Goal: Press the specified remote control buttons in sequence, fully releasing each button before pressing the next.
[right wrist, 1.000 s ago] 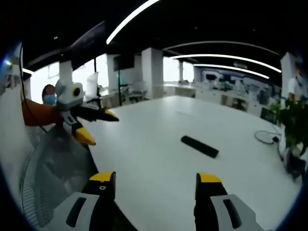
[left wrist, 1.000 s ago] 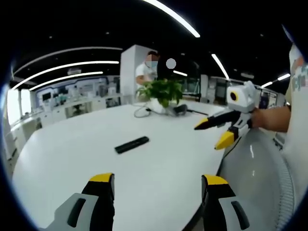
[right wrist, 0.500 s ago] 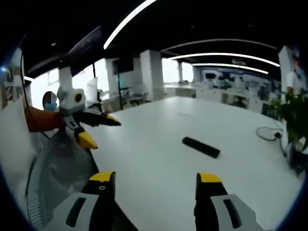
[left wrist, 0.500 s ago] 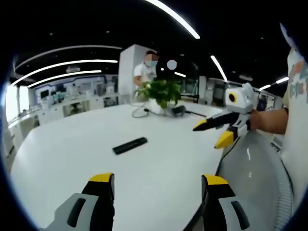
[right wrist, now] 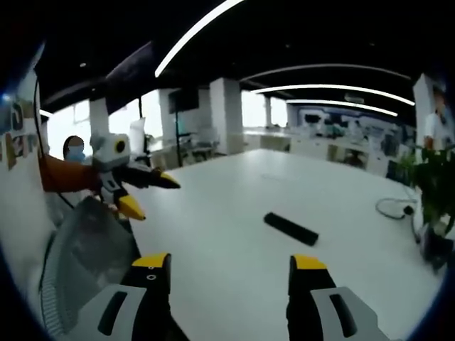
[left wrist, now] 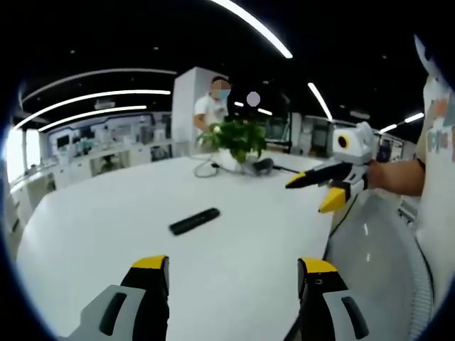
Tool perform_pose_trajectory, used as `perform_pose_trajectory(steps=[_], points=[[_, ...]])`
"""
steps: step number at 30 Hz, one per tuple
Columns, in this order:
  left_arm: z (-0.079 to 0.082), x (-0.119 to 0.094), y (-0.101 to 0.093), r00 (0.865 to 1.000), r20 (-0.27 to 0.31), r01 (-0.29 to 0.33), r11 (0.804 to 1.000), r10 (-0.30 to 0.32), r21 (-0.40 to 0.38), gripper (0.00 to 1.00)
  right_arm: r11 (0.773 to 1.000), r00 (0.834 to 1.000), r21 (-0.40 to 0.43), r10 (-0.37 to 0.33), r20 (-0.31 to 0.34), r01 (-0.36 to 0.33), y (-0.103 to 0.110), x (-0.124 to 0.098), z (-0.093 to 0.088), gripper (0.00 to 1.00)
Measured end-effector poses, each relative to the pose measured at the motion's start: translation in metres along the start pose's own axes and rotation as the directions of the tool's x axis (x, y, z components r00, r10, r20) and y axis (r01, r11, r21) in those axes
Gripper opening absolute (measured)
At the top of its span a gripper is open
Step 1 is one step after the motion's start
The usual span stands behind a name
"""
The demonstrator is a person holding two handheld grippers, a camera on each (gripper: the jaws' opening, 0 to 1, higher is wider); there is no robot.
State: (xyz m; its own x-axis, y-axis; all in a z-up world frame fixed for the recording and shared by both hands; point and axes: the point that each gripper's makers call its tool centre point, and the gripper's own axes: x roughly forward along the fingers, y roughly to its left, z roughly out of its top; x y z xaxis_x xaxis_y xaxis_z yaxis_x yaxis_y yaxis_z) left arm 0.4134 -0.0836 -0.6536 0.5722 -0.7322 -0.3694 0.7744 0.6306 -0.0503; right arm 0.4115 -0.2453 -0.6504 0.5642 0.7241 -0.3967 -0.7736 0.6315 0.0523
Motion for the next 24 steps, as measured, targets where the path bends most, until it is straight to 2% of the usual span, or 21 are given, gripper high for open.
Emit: perform_pose_trajectory(steps=[18,24], points=[[0.013,0.016,0.018,1.0,0.002,0.028,1.0,-0.028,0.01,0.75,1.0,1.0,-0.023,-0.012,-0.013,0.011,-0.023,0.0,0.003,0.66],[0.014,0.022,0.024,0.999,-0.003,0.038,0.999,-0.038,0.011,0.75,0.999,0.999,-0.051,-0.003,-0.042,0.001,-0.03,0.004,0.001,0.66]])
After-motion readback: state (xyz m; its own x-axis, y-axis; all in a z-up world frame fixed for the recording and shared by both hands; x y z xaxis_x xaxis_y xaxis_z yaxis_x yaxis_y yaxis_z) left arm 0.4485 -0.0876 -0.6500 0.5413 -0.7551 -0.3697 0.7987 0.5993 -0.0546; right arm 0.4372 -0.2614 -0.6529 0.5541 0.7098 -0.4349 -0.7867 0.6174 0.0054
